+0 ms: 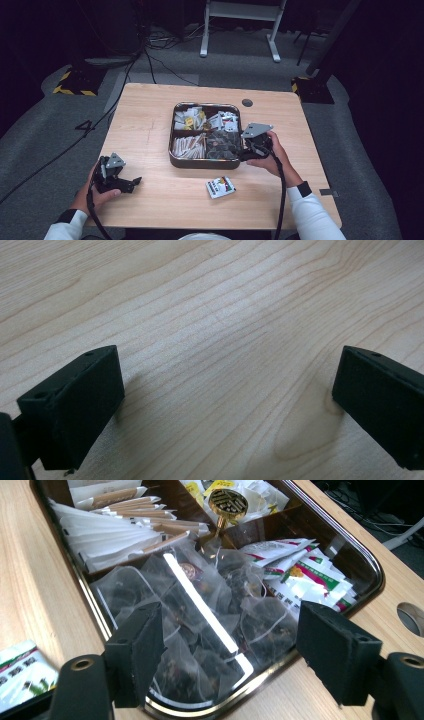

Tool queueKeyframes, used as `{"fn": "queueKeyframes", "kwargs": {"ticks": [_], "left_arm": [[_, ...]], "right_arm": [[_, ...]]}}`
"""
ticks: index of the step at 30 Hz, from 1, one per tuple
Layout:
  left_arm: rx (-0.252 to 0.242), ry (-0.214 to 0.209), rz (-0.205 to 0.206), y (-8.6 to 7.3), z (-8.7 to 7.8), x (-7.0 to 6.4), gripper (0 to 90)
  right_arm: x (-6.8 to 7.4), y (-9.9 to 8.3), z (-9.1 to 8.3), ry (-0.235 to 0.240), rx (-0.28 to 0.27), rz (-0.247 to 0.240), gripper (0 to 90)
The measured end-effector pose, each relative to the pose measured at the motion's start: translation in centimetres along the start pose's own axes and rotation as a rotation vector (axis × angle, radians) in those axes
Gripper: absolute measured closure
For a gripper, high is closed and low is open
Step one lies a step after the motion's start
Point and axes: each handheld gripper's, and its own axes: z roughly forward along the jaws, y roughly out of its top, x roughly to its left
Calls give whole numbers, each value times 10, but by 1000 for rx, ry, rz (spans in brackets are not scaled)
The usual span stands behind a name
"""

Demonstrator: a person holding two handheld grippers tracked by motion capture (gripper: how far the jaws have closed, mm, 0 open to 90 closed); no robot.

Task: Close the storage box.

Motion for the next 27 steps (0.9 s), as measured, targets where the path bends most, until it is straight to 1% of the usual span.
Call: {"fn": "queueKeyframes", "kwargs": {"ticks": [3, 6, 8, 13, 16, 21, 24, 27], "left_arm": [[0, 0, 0, 0, 0, 0, 5], [0, 0, 1, 0, 0, 0, 5], [0, -1, 1, 0, 0, 0, 5], [0, -1, 1, 0, 0, 0, 5], [0, 0, 1, 0, 0, 0, 5], [0, 0, 1, 0, 0, 0, 5], [0, 0, 1, 0, 0, 0, 5], [0, 0, 1, 0, 0, 0, 5]], "right_arm": [[0, -5, -4, -11, -1, 2, 252], [1, -10, -9, -11, -3, 4, 233], [0, -14, -11, -12, -8, 5, 229], [0, -23, -15, -36, 10, 11, 225], [0, -29, -19, -36, 3, 24, 228], [0, -43, -23, -44, 23, 31, 228], [-1, -52, -24, -56, 38, 42, 229], [-2, -60, -28, -60, 40, 48, 226]]}}
